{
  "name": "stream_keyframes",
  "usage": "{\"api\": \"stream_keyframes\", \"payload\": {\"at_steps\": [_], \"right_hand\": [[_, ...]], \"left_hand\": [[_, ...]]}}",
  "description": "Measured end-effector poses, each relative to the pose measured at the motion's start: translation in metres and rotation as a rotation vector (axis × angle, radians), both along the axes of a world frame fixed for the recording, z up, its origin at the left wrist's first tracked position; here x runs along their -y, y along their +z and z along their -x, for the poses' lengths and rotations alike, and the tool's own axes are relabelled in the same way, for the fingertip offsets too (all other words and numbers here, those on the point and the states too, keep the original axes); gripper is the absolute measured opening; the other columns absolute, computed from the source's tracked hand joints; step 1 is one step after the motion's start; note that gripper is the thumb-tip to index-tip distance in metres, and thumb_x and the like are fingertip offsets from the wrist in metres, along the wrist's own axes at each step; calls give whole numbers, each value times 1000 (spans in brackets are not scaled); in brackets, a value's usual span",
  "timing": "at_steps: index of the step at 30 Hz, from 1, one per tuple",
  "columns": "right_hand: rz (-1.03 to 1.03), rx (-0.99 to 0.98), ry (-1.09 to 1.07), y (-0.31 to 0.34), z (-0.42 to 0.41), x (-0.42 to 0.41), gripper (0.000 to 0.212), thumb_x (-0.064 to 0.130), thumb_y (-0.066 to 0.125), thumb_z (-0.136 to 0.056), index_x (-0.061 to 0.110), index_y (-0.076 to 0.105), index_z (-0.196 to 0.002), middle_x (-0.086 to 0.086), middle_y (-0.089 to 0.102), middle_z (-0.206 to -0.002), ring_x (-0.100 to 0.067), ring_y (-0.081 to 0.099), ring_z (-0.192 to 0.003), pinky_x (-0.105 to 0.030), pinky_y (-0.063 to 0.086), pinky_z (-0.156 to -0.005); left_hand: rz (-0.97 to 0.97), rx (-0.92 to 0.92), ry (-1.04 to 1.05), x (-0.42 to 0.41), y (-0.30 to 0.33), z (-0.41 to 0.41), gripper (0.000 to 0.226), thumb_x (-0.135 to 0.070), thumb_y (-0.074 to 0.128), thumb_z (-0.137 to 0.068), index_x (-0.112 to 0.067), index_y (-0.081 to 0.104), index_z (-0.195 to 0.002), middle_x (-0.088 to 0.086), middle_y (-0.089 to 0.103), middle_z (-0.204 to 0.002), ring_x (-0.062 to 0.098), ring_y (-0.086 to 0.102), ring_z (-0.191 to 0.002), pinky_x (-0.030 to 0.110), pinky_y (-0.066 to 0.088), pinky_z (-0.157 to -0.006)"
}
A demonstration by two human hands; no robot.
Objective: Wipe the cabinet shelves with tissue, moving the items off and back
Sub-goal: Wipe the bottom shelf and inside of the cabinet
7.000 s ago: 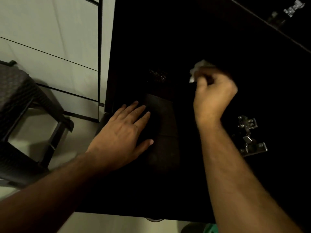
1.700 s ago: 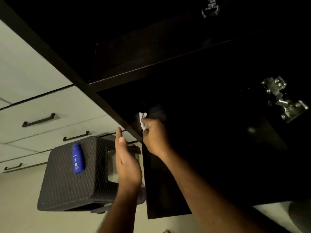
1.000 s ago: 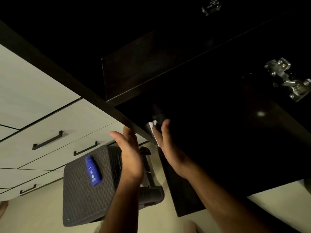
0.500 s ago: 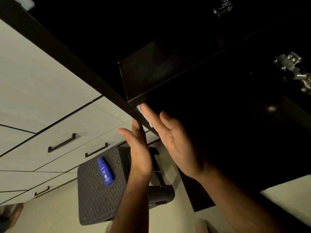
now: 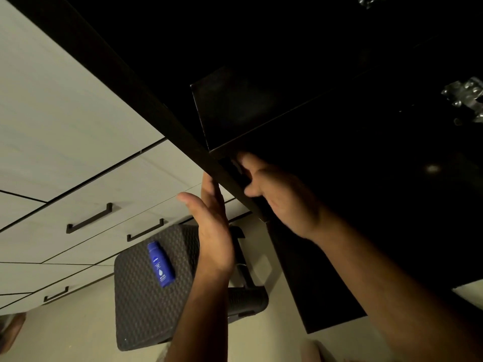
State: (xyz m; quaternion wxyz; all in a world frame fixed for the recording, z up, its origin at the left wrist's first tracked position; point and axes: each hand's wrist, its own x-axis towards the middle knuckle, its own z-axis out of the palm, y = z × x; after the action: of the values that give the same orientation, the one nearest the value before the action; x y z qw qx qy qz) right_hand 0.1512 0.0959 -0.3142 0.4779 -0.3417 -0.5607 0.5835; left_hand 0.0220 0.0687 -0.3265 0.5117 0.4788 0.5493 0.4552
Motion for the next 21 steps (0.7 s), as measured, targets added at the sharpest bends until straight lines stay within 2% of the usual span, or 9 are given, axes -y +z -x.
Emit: {"api": "stream_keyframes", "payload": {"at_steps": [2, 4, 9, 11, 13, 15, 16, 19, 21], "right_hand": [[-4, 56, -70, 7, -2, -6, 37, 5, 43, -89, -32, 47, -91, -48, 46, -94, -33, 41, -86, -15, 41, -73], [3, 71, -93, 5, 0, -9, 39, 10, 41, -85, -28, 49, -81, -34, 44, -74, -25, 45, -74, -6, 36, -66], [70, 93, -136, -9, 6, -5, 39, 15, 40, -85, -22, 53, -86, -34, 49, -84, -26, 45, -80, -2, 35, -68], [198, 119, -139, -20, 10, 0, 24, 16, 41, -95, 0, 59, -91, -8, 57, -87, -9, 51, -74, 1, 35, -72], [303, 163, -123, -36, 12, 5, 20, 11, 38, -101, 8, 58, -96, 10, 49, -85, 1, 48, -83, 1, 36, -73], [406, 223, -112, -47, 12, 3, 24, 6, 34, -101, 18, 54, -94, 11, 42, -82, -1, 44, -82, 0, 35, -70], [433, 261, -105, -48, 11, 0, 30, 7, 32, -102, 26, 47, -84, 10, 39, -79, -1, 42, -78, -1, 34, -68], [470, 412, -36, -57, 5, -9, 29, 12, 29, -104, 16, 40, -77, 9, 34, -77, 3, 35, -69, 0, 34, -61], [456, 538, -4, -64, 1, -10, 26, 14, 30, -104, 14, 45, -83, 4, 41, -80, -3, 39, -71, -12, 38, -70]], "left_hand": [[6, 17, 0, -4, -3, 3, 87, -75, 4, -80, -33, 30, -151, -17, 35, -154, 0, 23, -144, 41, 4, -122], [35, -5, 12, -7, -4, 5, 90, -78, 4, -76, -35, 31, -150, -19, 36, -153, -2, 25, -143, 41, 3, -122], [55, 6, -3, -13, -11, 7, 90, -79, 5, -76, -35, 31, -150, -18, 37, -152, -1, 26, -142, 40, 5, -122], [63, -1, -12, -14, -13, 6, 95, -83, 9, -71, -35, 31, -150, -18, 38, -152, -2, 26, -142, 39, 6, -122], [74, -13, -13, -16, -16, 4, 97, -84, 9, -70, -35, 34, -149, -17, 42, -150, -1, 29, -141, 39, 8, -122], [83, -13, -3, -17, -22, 2, 98, -84, 7, -70, -33, 35, -148, -16, 44, -148, 0, 32, -140, 39, 9, -122], [93, -6, 5, -17, -25, 1, 100, -85, 9, -69, -32, 34, -149, -15, 43, -149, 0, 31, -140, 38, 9, -123], [105, 14, 30, -15, -35, -4, 94, -83, 7, -71, -36, 33, -148, -19, 39, -151, -2, 27, -141, 37, 7, -123], [109, 31, 42, -9, -40, -7, 83, -78, 5, -76, -41, 34, -144, -20, 36, -152, -3, 26, -142, 37, 6, -123]]}}
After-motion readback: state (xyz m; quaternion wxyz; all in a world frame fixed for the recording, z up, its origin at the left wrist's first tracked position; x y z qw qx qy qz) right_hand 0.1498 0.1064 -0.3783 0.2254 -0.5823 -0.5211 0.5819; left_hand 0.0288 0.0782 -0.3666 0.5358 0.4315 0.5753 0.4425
